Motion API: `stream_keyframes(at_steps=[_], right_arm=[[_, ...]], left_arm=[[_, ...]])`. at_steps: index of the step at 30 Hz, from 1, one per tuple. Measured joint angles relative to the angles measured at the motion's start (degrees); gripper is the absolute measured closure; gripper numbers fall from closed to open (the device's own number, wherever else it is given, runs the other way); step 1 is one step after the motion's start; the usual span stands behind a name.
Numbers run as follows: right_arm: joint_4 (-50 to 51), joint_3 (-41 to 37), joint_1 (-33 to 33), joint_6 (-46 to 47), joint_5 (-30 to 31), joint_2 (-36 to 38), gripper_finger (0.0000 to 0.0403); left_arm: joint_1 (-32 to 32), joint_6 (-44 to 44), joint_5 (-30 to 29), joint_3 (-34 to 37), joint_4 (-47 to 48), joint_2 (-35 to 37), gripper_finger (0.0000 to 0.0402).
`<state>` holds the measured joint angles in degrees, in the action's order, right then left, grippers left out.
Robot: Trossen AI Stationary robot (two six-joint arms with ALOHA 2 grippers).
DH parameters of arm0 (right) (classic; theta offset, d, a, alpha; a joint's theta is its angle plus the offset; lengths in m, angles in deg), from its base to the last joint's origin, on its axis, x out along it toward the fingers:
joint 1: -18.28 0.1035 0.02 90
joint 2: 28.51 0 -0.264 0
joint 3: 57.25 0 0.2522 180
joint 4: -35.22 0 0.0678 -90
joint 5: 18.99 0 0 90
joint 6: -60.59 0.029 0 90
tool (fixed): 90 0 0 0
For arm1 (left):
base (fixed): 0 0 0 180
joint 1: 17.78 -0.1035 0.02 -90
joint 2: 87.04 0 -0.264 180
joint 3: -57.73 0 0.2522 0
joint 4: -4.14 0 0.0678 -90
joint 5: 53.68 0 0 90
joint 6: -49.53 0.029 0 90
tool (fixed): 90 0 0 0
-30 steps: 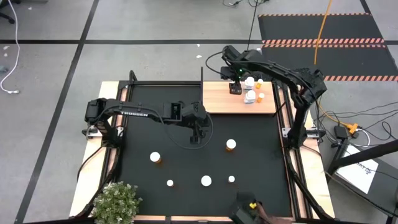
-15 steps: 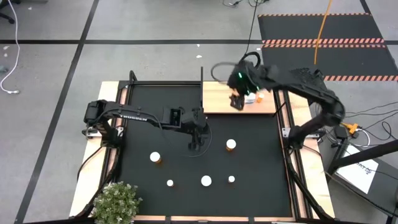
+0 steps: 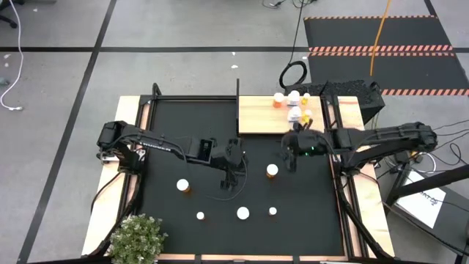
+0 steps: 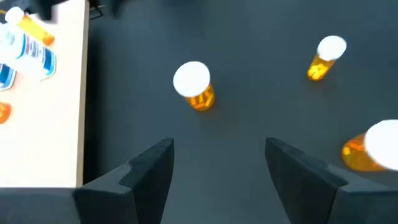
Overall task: Pick and place medicine bottles onto shelf by color
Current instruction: Put the large orange pill bottle on the shelf aligned with the other large orange pill bottle
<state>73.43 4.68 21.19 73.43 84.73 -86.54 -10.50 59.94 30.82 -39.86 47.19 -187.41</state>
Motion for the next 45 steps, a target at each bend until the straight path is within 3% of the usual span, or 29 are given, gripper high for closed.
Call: stream_keyframes(at_steps=[15, 21, 28, 32, 45], right_arm=[[-15.65, -12.61, 7.9, 0.67, 1.97, 1.0, 0.0151], [-17.33, -14.48, 12.36, 6.04, 7.19, 0.8, 0.0151], [-16.11, -14.5, 20.08, 15.1, 12.13, -2.1, 0.0151], [-16.67, -14.47, 23.23, 15.03, 14.86, -3.84, 0.0151], [-16.17, -14.48, 20.82, 9.13, 14.78, -3.61, 0.0151]], left_arm=[[3.01, -7.61, -1.06, -0.02, -7.8, -2.42, 0.0151], [4.19, -9.61, -3.27, 0.06, -9.27, -5.64, 0.0151], [4.26, -8.5, -3.79, -0.07, -20.4, -11.7, 0.0151], [3.47, -11.66, -4.05, 0.02, -22.89, -14.57, 0.0151], [2.5, -12.04, -4.21, 0.04, -20.16, -15.93, 0.0151]])
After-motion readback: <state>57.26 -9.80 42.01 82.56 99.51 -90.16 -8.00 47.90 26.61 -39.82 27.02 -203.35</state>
